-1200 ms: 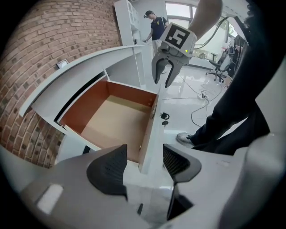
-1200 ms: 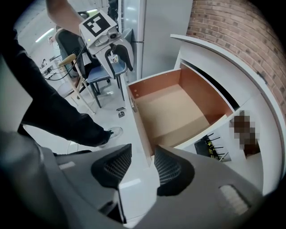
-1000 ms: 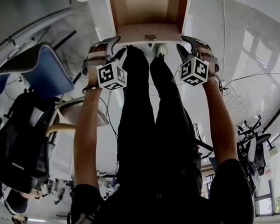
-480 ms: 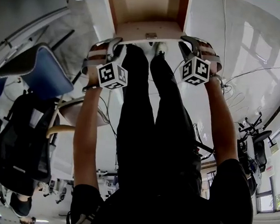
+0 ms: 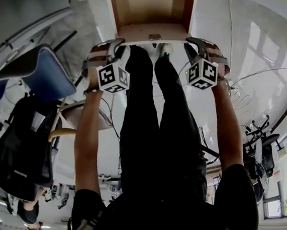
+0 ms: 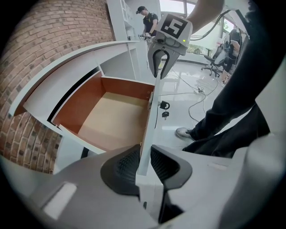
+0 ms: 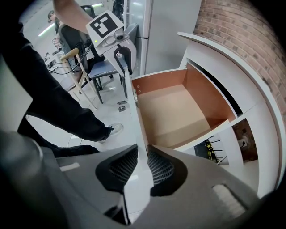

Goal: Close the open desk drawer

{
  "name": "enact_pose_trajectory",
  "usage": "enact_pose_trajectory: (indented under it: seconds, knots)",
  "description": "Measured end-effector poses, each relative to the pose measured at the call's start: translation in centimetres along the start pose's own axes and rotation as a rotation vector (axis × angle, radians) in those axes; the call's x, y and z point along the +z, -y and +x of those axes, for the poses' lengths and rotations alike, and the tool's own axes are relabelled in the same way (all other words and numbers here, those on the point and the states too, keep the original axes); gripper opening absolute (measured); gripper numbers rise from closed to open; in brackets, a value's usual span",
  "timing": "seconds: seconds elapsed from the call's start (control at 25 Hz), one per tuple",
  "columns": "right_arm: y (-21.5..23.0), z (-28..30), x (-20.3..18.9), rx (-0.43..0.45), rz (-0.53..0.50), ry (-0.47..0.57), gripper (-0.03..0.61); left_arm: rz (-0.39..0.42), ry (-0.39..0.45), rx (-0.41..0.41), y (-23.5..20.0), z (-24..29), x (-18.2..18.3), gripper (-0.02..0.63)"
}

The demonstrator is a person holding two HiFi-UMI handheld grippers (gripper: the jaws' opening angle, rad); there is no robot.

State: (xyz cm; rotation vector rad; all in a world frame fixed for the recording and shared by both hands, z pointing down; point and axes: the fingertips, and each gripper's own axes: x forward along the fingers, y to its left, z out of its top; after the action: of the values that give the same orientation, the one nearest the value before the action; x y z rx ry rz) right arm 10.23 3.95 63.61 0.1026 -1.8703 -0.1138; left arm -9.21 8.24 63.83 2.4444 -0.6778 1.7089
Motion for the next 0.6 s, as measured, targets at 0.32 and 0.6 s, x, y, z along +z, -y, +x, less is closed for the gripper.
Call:
enact_pose_trajectory:
  seconds: [0.32,0.6]
  knots:
    - [1.1,-1.7,0.7,-0.017,0.010,0.006,0.077,-0.010,0.034,0.001,-0.7,-1.6,0.8,0.092]
    - [2.9,-2.9,1.2,-0.004,-0.009,0.016,0.077,-0.022,0.048,-0.027,-2.1,-2.4,1.8,0.092]
